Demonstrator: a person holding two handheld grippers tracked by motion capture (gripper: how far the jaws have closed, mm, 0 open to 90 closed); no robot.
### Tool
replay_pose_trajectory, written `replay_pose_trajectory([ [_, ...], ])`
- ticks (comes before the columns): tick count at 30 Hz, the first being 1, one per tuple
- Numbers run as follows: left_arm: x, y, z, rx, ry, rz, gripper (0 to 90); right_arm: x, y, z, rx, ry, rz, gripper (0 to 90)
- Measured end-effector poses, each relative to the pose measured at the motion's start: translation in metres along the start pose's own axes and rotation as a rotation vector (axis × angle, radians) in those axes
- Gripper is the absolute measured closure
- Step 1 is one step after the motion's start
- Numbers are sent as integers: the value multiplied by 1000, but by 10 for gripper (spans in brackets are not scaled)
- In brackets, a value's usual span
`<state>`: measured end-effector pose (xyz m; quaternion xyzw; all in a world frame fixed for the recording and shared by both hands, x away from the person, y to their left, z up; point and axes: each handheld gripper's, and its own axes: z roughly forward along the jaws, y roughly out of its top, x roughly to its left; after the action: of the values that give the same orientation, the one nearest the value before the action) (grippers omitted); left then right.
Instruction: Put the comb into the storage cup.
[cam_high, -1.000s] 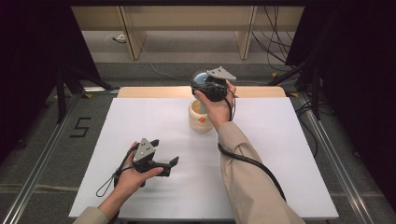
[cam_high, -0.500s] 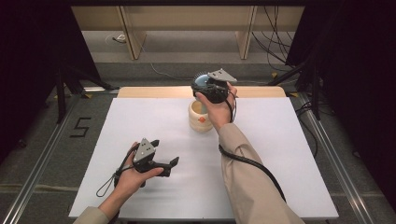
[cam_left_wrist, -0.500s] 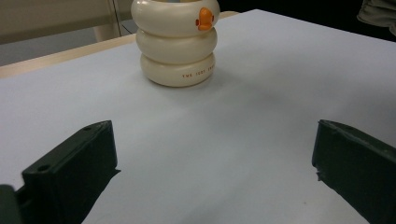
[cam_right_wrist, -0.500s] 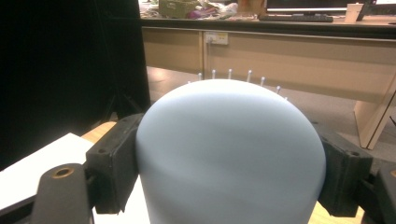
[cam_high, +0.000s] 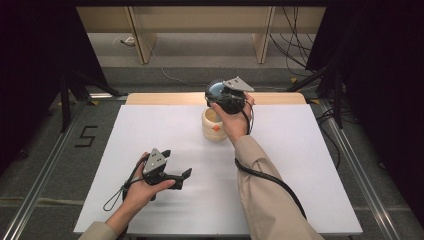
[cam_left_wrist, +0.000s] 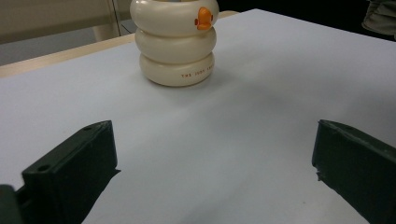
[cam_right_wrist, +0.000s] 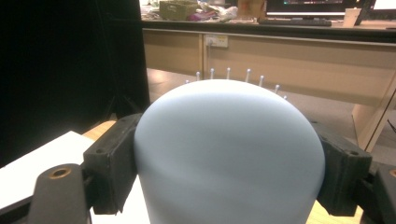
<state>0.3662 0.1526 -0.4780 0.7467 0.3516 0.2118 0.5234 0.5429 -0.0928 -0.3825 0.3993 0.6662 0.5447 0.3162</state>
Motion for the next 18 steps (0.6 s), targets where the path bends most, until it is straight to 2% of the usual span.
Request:
replay_pose_trajectory([
  [18,-1,0,0,3,0,3,0,5,-9,-25,-26,15,-11,212],
])
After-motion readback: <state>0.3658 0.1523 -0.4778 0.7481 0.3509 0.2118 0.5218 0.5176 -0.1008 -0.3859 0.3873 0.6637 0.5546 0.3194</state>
